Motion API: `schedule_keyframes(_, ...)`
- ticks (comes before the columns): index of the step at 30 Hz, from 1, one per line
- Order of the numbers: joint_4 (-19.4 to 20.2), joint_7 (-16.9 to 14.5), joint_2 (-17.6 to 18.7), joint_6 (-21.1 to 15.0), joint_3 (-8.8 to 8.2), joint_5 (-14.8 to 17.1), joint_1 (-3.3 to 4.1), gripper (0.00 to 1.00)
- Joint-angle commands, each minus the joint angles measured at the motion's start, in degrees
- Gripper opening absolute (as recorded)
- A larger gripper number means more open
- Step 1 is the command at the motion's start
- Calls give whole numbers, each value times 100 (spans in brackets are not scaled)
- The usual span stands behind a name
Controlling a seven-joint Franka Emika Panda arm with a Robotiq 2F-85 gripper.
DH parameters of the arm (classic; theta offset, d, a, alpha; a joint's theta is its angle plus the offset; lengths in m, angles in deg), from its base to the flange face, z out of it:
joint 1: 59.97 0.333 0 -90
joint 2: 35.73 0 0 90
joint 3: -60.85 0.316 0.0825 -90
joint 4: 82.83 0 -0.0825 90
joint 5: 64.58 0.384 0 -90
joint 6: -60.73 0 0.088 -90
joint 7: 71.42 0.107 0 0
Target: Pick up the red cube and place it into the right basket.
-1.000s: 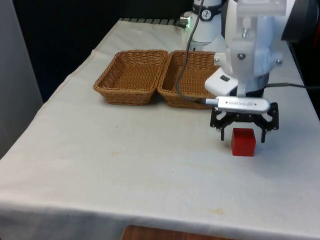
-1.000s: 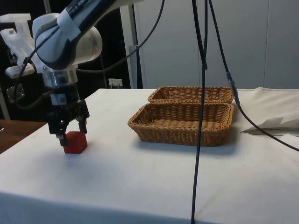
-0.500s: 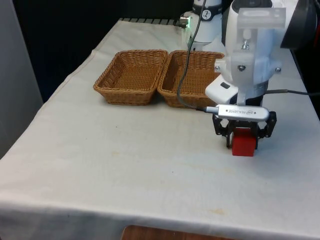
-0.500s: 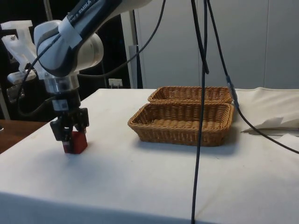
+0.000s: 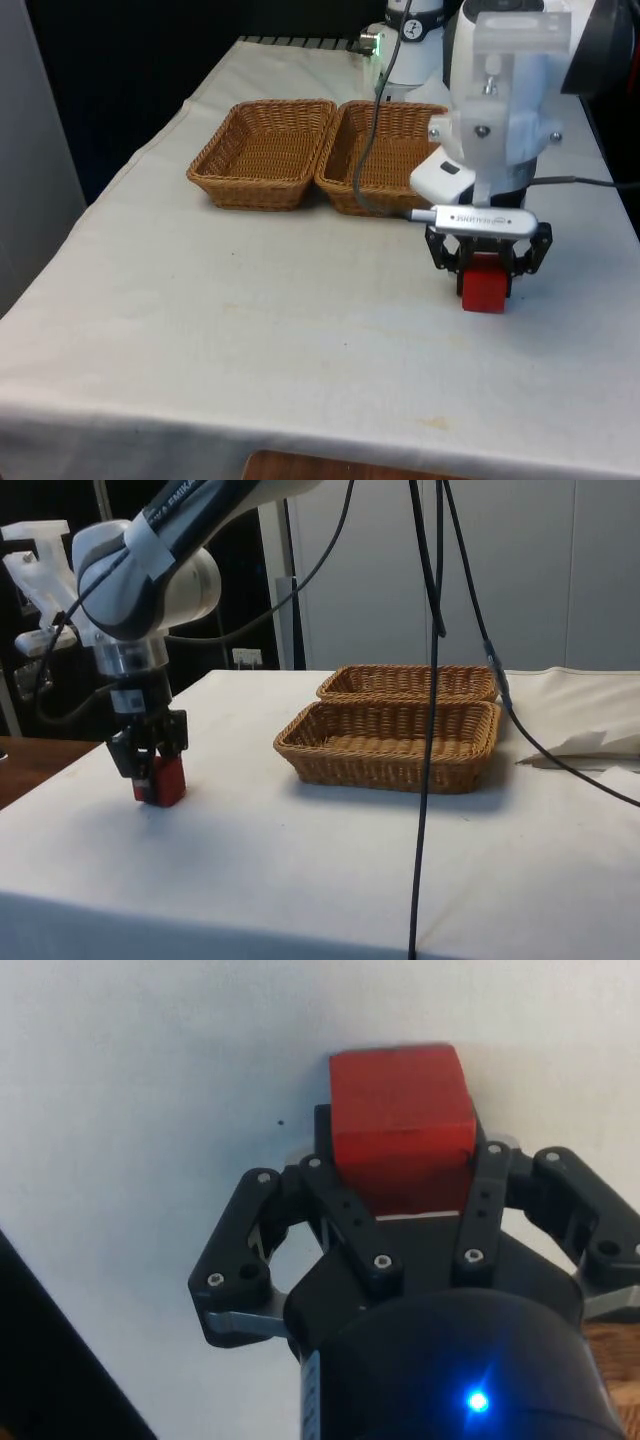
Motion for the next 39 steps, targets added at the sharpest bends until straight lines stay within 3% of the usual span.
schedule_keyframes(1, 86, -23, -155, 63, -17, -6, 6, 1)
schedule_keyframes(5, 223, -23, -372, 189, -52, -52, 29, 1)
schedule_keyframes(7, 195, -11, -367, 235, -34, -57, 6, 1)
schedule_keyframes(13, 550, -17, -814, 292, -52, -189, 52, 1)
schedule_keyframes(17, 613, -11, -928, 378, -34, -235, 29, 1)
schedule_keyframes(24, 1186, -34, -1484, 350, -57, -418, 63, 1)
schedule_keyframes(25, 1037, -17, -1352, 401, -34, -390, 29, 1)
schedule_keyframes(26, 1255, -34, -1553, 350, -57, -447, 57, 1)
schedule_keyframes(29, 1513, -57, -1822, 344, -69, -533, 52, 1)
schedule_keyframes(32, 1707, -92, -2023, 332, -74, -596, 40, 1)
schedule_keyframes(33, 1587, -63, -1919, 401, -52, -579, 17, 1)
schedule_keyframes(35, 1908, -132, -2217, 327, -97, -642, 34, 1)
schedule_keyframes(39, 2160, -195, -2458, 304, -120, -705, 29, 1)
